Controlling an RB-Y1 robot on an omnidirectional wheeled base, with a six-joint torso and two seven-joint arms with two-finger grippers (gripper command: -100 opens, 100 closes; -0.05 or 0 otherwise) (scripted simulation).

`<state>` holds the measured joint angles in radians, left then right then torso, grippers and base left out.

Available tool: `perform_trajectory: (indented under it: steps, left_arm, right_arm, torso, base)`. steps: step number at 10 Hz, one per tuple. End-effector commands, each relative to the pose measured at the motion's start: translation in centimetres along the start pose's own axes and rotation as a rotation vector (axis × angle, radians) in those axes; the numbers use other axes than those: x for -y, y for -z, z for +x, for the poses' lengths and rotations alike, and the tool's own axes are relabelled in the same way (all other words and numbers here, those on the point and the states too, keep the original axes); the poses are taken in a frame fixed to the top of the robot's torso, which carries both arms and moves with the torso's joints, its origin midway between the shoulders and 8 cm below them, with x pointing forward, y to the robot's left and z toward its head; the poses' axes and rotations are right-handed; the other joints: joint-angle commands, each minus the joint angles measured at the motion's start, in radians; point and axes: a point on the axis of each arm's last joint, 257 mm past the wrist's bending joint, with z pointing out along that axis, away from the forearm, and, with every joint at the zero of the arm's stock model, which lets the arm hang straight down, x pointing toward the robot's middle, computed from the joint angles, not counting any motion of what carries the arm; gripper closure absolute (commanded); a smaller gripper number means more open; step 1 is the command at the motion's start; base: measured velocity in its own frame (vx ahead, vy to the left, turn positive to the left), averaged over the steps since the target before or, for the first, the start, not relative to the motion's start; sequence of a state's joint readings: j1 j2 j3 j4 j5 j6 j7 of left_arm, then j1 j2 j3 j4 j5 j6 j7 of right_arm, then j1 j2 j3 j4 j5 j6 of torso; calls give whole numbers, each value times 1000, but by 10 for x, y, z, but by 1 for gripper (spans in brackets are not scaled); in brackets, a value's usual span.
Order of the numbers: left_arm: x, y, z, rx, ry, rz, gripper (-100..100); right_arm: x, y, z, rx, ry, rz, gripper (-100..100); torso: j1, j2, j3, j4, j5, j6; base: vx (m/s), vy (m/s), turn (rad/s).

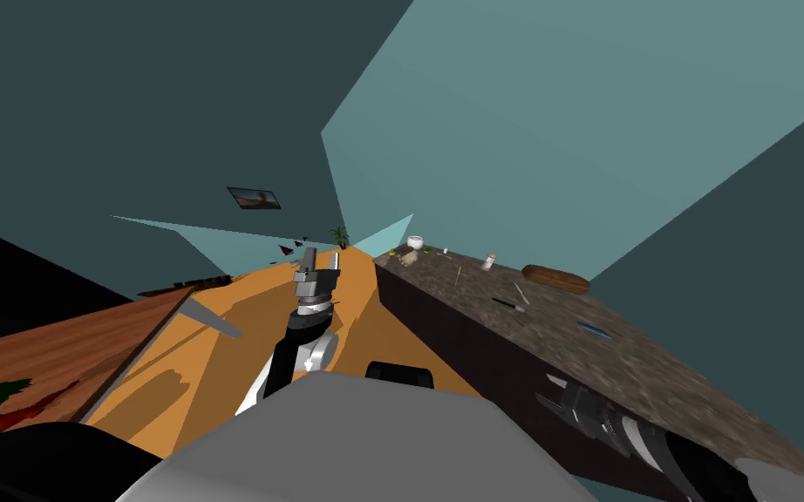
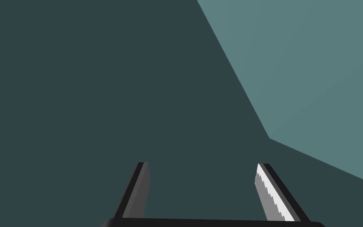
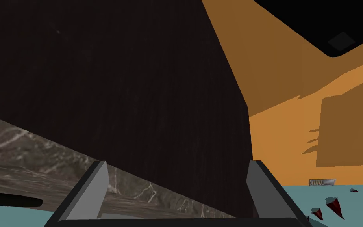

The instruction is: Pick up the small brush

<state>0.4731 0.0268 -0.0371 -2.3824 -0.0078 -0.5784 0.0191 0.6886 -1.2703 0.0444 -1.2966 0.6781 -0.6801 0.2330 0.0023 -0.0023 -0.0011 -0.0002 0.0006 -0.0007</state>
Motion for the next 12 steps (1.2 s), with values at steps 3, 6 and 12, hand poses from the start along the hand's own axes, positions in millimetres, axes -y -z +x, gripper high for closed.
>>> perform_trajectory:
  steps: [3,6,12]
  left_arm:
    - [0,0,0,0,0,0,0]
    - [0,0,0,0,0,0,0]
    - [0,0,0,0,0,0,0]
  right_arm:
    - [32,35,51,-177,79,45,-100]
    - [62,68,86,-305,127,84,-100]
    - [105,132,140,-510,182,149,-100]
  torso:
    - [0,0,0,0,0,1]
    - [-1,-1,-1,0,0,0]
    - [-3,-6,-3,-1,-1,0]
  base:
    - [36,46,165]
    - [52,28,197]
    - [82,-3,181]
